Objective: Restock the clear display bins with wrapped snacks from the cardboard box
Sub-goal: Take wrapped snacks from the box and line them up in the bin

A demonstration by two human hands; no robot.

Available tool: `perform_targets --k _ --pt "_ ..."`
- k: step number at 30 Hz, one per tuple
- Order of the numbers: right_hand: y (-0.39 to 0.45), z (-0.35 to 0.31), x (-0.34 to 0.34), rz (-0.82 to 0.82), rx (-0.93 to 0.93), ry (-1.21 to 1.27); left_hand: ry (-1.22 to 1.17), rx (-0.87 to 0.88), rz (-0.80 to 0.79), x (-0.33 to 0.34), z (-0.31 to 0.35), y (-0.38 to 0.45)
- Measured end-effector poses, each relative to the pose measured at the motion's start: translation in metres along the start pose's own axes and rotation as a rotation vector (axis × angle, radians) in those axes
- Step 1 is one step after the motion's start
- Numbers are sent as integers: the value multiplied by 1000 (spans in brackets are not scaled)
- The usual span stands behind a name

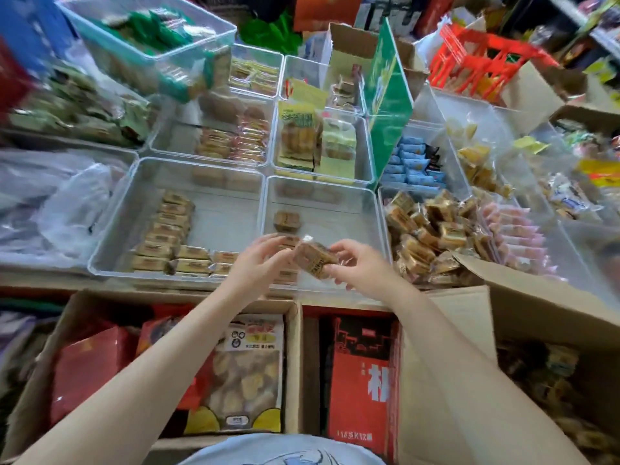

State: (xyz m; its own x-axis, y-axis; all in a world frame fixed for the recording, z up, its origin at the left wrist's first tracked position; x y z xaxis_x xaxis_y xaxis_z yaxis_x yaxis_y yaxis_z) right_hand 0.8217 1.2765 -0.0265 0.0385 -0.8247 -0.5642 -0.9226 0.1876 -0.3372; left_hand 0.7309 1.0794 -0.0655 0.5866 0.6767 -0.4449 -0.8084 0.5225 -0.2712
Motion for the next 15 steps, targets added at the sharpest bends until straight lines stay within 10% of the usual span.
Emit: perform_targets --k 6,15 --pt "92 41 -9 215 131 -159 632 -31 -58 21 -60 46" --pt "217 73 41 90 145 -272 704 -11 16 35 -84 84"
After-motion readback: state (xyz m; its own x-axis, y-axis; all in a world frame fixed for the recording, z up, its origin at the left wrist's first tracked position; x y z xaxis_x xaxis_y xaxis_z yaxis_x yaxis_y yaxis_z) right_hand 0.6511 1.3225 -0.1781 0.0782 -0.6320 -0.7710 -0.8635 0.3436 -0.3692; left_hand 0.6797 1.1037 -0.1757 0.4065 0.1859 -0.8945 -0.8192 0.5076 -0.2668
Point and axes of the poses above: each hand's wrist, its own y-axis towards the middle knuckle, its own x-axis out of the palm, z = x × y, the point moved 1 cm from there along y, towards the middle knuckle, and after that the axes turned 5 degrees about -x, right-handed, at the moved point
